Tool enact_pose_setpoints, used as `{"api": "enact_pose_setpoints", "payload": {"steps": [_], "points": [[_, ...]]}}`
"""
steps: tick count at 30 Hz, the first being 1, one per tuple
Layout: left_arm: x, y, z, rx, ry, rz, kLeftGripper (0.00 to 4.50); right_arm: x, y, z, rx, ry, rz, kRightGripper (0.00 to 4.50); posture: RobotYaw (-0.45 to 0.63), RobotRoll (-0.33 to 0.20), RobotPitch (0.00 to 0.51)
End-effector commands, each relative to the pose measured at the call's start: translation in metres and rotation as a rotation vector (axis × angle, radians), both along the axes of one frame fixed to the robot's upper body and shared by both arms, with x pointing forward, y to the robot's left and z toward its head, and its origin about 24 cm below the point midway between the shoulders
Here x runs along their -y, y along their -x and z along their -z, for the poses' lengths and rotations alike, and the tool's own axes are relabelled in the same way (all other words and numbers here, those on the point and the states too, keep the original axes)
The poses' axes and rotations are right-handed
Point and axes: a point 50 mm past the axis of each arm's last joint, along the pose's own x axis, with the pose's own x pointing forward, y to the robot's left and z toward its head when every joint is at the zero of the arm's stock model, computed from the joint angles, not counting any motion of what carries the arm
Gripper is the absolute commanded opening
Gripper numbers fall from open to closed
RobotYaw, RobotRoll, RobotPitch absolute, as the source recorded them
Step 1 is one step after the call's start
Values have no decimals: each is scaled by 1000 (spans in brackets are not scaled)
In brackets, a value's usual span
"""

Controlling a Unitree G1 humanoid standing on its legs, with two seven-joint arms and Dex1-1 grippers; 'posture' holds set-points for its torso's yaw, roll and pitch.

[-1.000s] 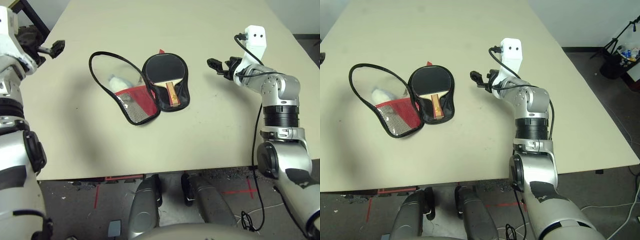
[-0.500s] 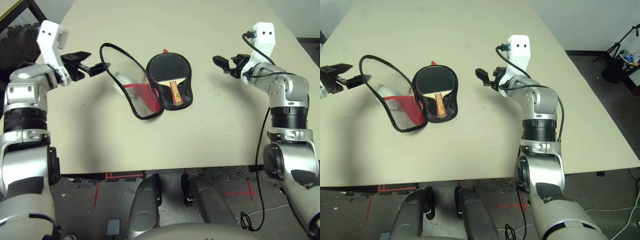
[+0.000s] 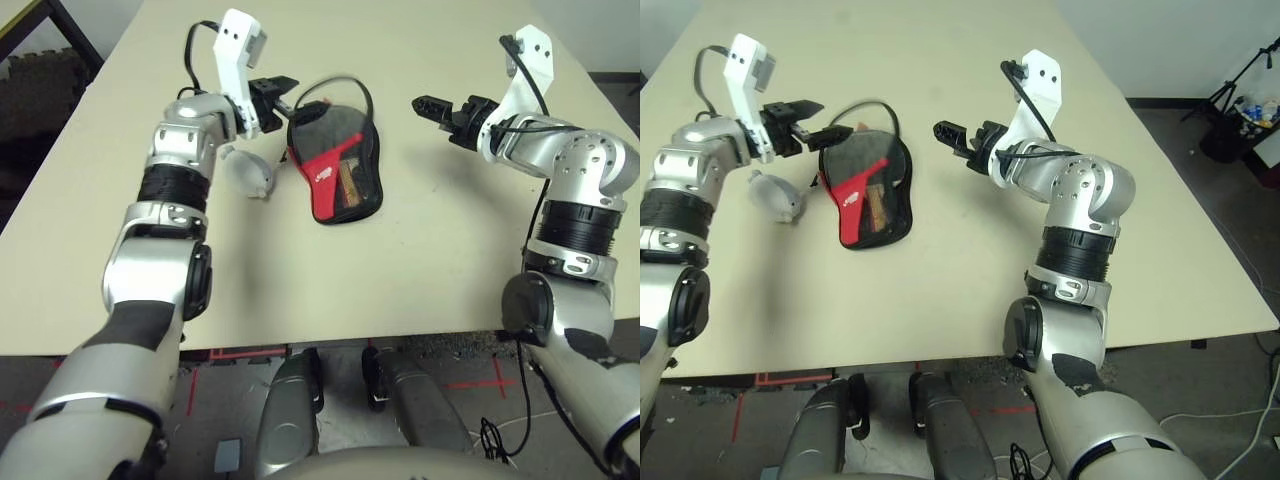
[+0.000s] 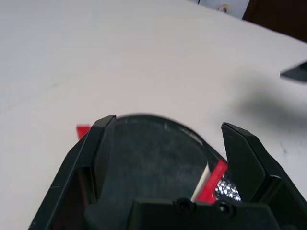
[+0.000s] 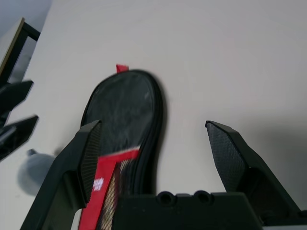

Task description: Store the ping-pong paddle in its case and zip it.

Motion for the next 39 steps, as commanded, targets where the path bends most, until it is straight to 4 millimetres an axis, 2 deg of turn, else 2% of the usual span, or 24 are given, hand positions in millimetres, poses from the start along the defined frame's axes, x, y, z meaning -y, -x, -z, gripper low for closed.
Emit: {"api": "enact_pose_setpoints", "payload": {"steps": [1,5,11,16,21,29,39], "points": [[-7,4,-8,12,3,15,4500,-7,11,20,-147,-49,-124,4453,-120,0,194],[-20,15,-7,6,31,11,4500,-21,22,52,-251,-101,-240,4453,-112,0,195],[-36,38,20,-58,0,-19,4500,-35,32,81,-340,-77,-331,4453,-71,0,198],[-37,50,32,-90,44,-62,4500,-39,32,89,-389,-71,-353,4453,-59,0,202],[-25,59,44,-120,101,-68,4500,-49,28,95,-432,-94,-362,4453,-55,0,208],[-2,59,56,-146,190,-74,4500,-62,17,106,-456,-132,-311,4453,-64,0,212],[3,56,60,-148,205,-82,4500,-79,-3,103,-397,-201,-236,4453,-74,0,225]]}}
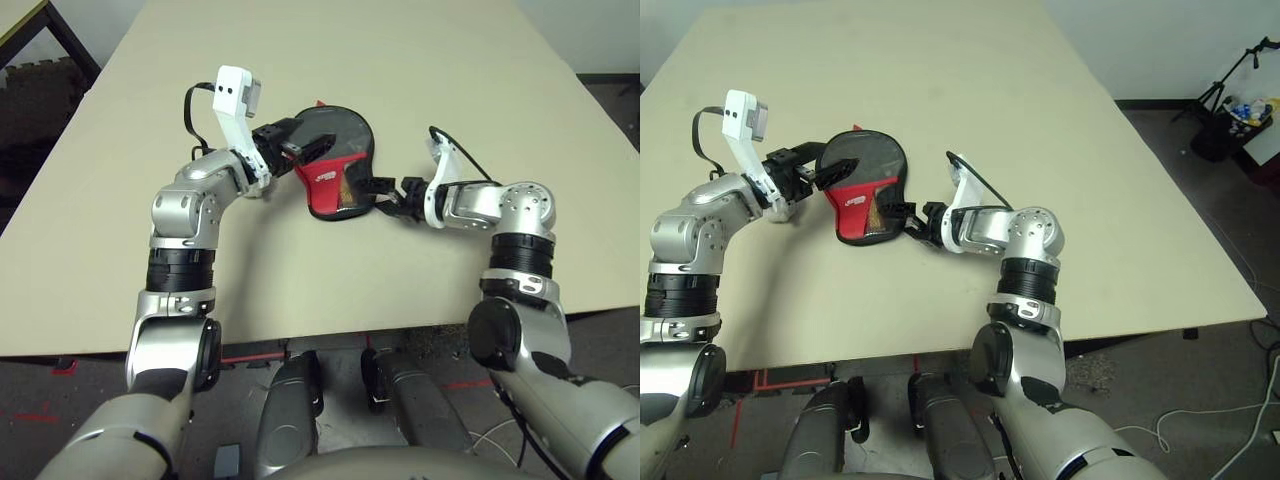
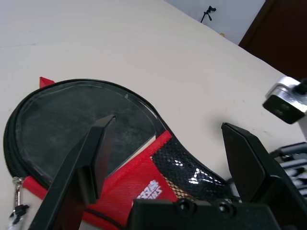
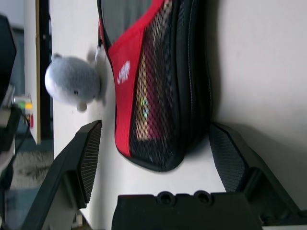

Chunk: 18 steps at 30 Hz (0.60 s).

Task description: Store the ping-pong paddle in its case and zip it.

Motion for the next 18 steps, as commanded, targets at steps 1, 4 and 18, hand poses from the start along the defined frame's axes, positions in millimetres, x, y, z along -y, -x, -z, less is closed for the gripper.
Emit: {"api": "enact_pose_setpoints", "payload": {"steps": [1,4,18], "points": [[1,0,7,-17,1,-1,4500,-9,-3,9,-34,11,19,4453,-76,0,228],[0,-1,7,-15,5,-6,4500,-13,-4,10,-37,7,18,4453,-76,0,234],[-22,2,-7,17,-37,-53,4500,-11,14,13,-61,49,-59,2054,-70,0,321]]}}
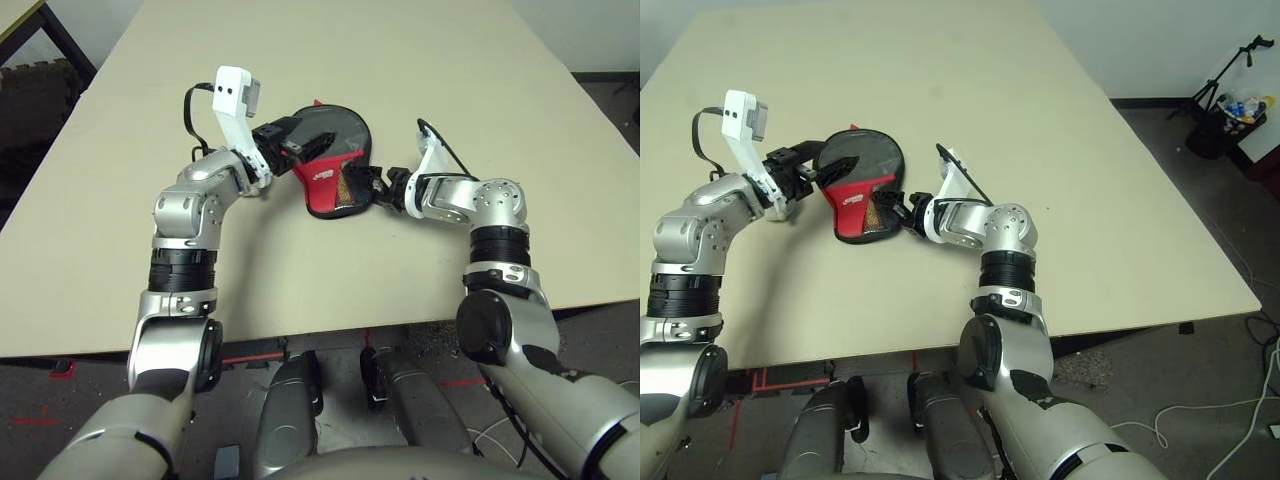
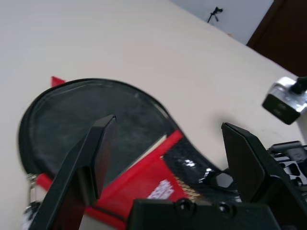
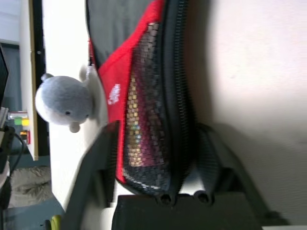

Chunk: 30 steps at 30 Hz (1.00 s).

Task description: Store the ping-pong paddle in its case and zip it.

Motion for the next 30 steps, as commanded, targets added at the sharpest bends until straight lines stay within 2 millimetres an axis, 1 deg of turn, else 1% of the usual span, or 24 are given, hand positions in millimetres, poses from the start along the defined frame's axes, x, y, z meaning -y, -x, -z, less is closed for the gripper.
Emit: {"api": "enact_pose_setpoints", "payload": {"steps": [1,5,6,7,13,19,22,25,30], "points": [[-11,3,-3,-6,-21,-10,4500,-2,19,14,-68,53,-89,1735,-70,0,327],[-15,4,-9,1,-40,-11,4500,5,35,12,-68,71,-132,389,-76,0,349],[-15,4,-11,5,-47,-8,4500,8,38,13,-62,76,-137,138,-80,0,352],[-15,4,-13,8,-52,-5,4500,10,42,14,-54,80,-141,26,-81,0,354],[-16,1,-23,28,-81,11,4500,19,67,22,-4,90,-181,26,-91,0,358],[-15,-3,-30,45,-90,27,4500,35,102,26,15,114,-268,26,-111,0,348],[-15,-5,-32,50,-91,28,4500,41,124,21,-17,115,-301,26,-114,0,344],[-15,-5,-32,52,-92,30,4500,47,143,23,-19,150,-322,26,-116,0,340],[-16,-5,-31,55,-95,32,4500,61,167,26,-28,189,-337,26,-126,0,332]]}}
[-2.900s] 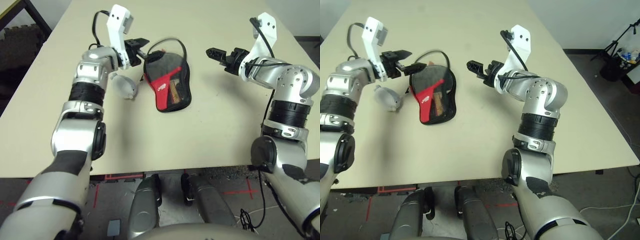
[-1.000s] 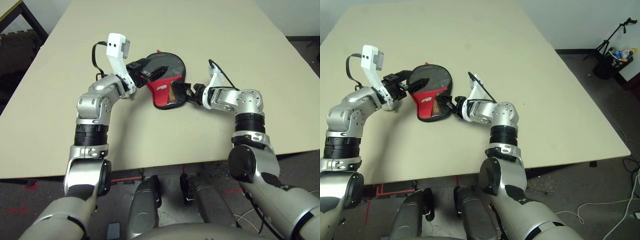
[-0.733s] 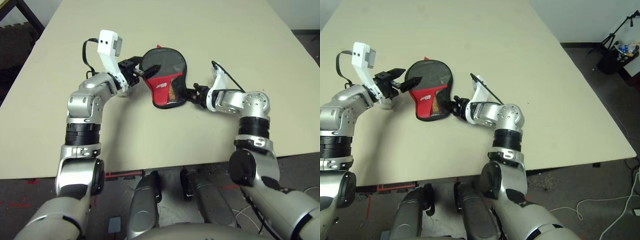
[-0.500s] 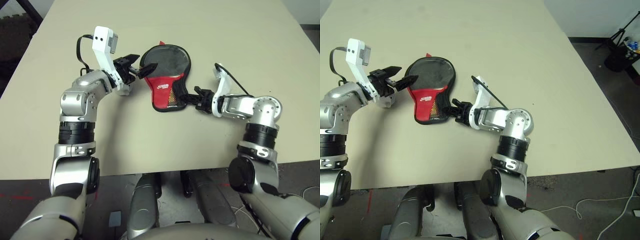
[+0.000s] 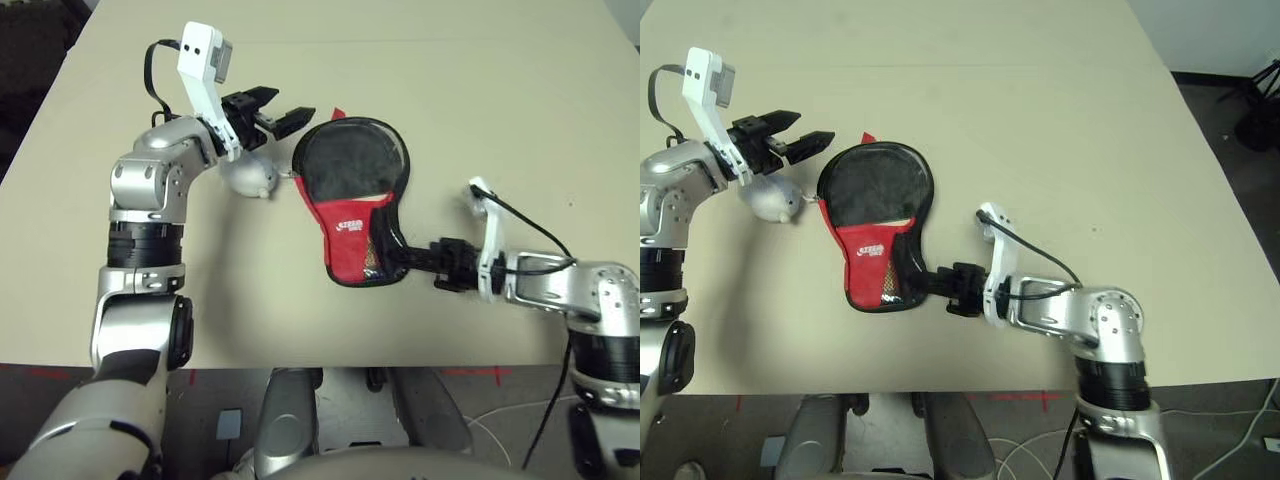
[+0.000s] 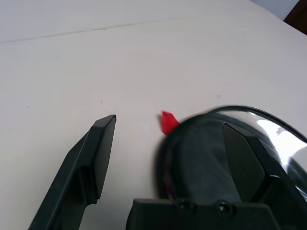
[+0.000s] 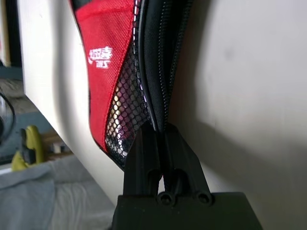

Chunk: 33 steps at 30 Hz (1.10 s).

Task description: Store the ping-pong paddle in its case and zip it.

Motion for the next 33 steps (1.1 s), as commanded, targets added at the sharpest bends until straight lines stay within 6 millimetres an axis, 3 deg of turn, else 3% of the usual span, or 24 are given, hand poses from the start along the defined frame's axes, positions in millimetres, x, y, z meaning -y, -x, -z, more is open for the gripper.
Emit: {"api": "enact_pose_setpoints", "payload": {"steps": [1,11,18,27,30,33], "points": [[-2,0,3,-4,-12,6,4500,0,22,10,-49,30,-67,26,-130,0,330],[-3,-4,2,1,-17,11,4500,-1,48,10,-59,15,-67,26,-152,0,318],[0,-8,3,3,-17,23,4500,1,34,9,-34,41,27,26,-167,0,309],[-1,-9,0,9,-26,35,4500,25,9,-7,29,126,57,2806,-163,0,297],[-4,-8,-5,17,-56,47,4500,40,-10,-32,114,192,54,3703,-169,0,293],[-9,-8,-9,12,-98,54,4500,28,-29,-59,226,227,-27,4461,-169,0,291]]}}
